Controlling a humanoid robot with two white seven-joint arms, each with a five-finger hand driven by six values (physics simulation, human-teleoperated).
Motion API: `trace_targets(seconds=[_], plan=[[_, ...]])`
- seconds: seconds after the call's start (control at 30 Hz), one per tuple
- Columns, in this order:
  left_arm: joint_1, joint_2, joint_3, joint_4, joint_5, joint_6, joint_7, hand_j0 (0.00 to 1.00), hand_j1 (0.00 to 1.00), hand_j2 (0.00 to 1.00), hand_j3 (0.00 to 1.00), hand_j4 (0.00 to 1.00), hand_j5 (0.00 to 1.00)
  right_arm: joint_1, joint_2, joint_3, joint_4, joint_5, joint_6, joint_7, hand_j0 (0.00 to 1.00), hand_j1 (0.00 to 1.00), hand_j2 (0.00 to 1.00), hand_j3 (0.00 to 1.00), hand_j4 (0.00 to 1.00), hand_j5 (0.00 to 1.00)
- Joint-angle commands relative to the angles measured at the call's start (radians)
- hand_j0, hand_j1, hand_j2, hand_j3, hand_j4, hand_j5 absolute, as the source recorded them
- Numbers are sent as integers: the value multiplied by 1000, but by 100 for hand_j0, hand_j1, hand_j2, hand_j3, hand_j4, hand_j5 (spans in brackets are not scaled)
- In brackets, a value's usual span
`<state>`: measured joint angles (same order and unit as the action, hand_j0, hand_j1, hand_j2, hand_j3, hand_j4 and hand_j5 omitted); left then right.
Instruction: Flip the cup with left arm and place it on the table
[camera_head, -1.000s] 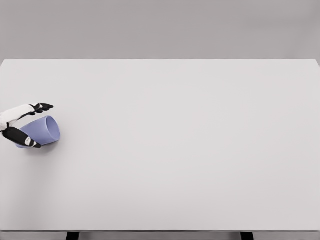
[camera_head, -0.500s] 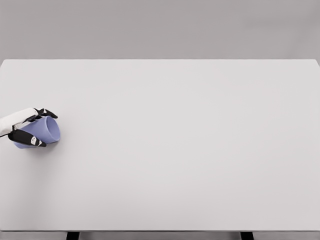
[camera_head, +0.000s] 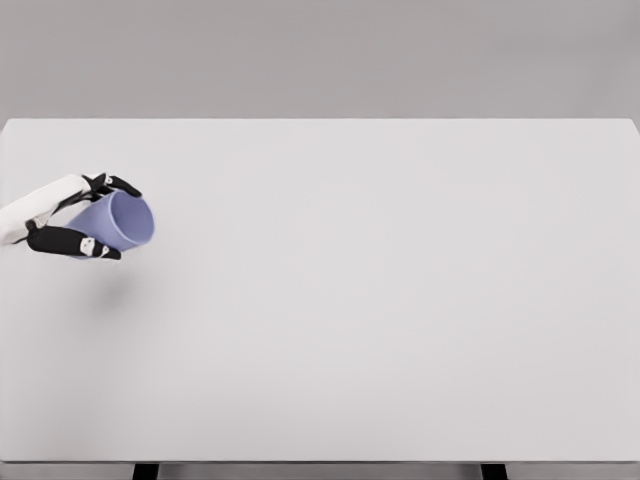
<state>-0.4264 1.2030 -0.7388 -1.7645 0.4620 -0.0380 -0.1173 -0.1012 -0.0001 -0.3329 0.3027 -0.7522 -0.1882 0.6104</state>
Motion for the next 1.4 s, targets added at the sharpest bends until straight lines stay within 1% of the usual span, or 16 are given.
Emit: trace_targets(seconds=[0.0, 0.1, 0.2, 0.33, 0.47, 0.53, 0.6, 0.7, 0.77, 0.83, 0.9, 0.97, 1.0, 1.07, 1.23, 1.37], plan=[[2, -23, 25, 0, 49, -72, 5, 61, 61, 61, 61, 61, 61, 0, 0, 0, -1, 1, 0, 0, 100, 100, 100, 100, 100, 100], [12, -62, 55, 5, 67, -102, 5, 61, 61, 61, 61, 61, 61, 0, 0, 0, 1, 1, 0, 0, 100, 100, 100, 100, 100, 100], [17, -155, 79, 16, 86, -140, 5, 61, 61, 61, 61, 61, 61, 0, 0, 0, -1, 1, 0, 0, 100, 100, 100, 100, 100, 100], [23, -240, 94, 71, 109, -240, 5, 59, 59, 59, 59, 59, 59, 0, 0, 0, 1, 1, 0, 0, 100, 100, 100, 100, 100, 100], [55, -316, 130, 106, 122, -322, 7, 58, 58, 58, 58, 58, 58, 0, 0, 0, 1, 1, 0, 0, 100, 100, 100, 100, 100, 100], [69, -355, 144, 120, 159, -352, 31, 59, 59, 59, 59, 59, 59, 0, 0, 0, -1, 1, 0, 0, 100, 100, 100, 100, 100, 100], [87, -379, 148, 129, 172, -382, 53, 59, 59, 59, 59, 59, 59, 0, 0, 0, -1, 1, 0, 0, 100, 100, 100, 100, 100, 100], [130, -434, 183, 142, 173, -444, 107, 59, 59, 59, 59, 59, 59, 0, 0, 0, -1, 1, 0, 0, 100, 100, 100, 100, 100, 100], [141, -451, 182, 161, 175, -487, 153, 59, 59, 59, 59, 59, 59, 0, 0, 0, -1, 1, 0, 0, 100, 100, 100, 100, 100, 100], [147, -464, 182, 180, 190, -490, 168, 59, 59, 59, 59, 59, 59, 0, 0, 0, -1, 1, 0, 0, 100, 100, 100, 100, 100, 100], [153, -468, 171, 207, 202, -540, 169, 59, 59, 59, 59, 59, 59, 0, 0, 0, -1, 1, 0, 0, 100, 100, 100, 100, 100, 100], [170, -476, 165, 214, 199, -545, 168, 59, 59, 59, 59, 59, 59, 0, 0, 0, -1, 1, 0, 0, 100, 100, 100, 100, 100, 100], [189, -499, 165, 220, 196, -545, 168, 60, 60, 60, 60, 60, 60, 0, 0, 0, -1, 1, 0, 0, 100, 100, 100, 100, 100, 100], [190, -508, 131, 250, 196, -537, 169, 60, 60, 60, 60, 60, 60, 0, 0, 0, -1, 1, 0, 0, 100, 100, 100, 100, 100, 100], [190, -548, 113, 304, 193, -531, 169, 60, 60, 60, 60, 60, 60, 0, 0, 0, -1, 1, 0, 0, 100, 100, 100, 100, 100, 100], [189, -550, 107, 309, 193, -530, 169, 60, 60, 60, 60, 60, 60, 0, 0, 0, 1, 1, 0, 0, 100, 100, 100, 100, 100, 100]])
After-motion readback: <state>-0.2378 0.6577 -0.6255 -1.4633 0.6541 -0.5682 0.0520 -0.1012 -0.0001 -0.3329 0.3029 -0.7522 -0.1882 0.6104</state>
